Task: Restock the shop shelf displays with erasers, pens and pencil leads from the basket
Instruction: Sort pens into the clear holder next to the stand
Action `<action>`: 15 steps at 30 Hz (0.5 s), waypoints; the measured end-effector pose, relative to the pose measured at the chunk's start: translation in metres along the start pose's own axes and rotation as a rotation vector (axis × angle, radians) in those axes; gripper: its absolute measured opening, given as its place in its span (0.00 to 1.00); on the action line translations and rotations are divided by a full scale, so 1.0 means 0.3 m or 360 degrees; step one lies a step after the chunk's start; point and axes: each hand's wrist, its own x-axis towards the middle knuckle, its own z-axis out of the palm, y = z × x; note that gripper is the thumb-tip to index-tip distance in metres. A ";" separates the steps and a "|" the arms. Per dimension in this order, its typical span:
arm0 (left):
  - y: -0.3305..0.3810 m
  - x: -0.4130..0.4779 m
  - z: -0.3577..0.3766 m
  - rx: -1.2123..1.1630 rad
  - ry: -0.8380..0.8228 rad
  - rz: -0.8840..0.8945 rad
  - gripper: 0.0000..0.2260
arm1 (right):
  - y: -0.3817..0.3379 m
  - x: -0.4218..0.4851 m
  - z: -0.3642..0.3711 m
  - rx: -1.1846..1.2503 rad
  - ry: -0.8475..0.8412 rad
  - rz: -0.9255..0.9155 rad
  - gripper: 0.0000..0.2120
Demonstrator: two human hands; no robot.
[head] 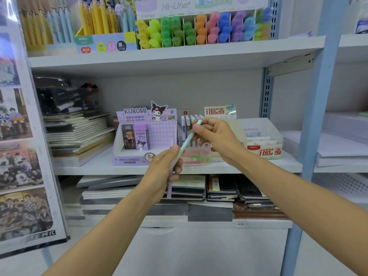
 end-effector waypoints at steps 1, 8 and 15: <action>0.008 -0.002 -0.009 -0.0081 0.0033 -0.0038 0.12 | -0.012 0.008 -0.008 -0.0009 0.0079 -0.0024 0.04; 0.018 -0.018 -0.095 0.0037 0.0102 0.0044 0.12 | -0.062 0.116 -0.052 -0.0284 0.0417 -0.0249 0.03; 0.008 -0.009 -0.116 -0.0053 0.0066 0.0018 0.12 | -0.007 0.162 -0.012 -0.0564 0.0338 -0.0325 0.02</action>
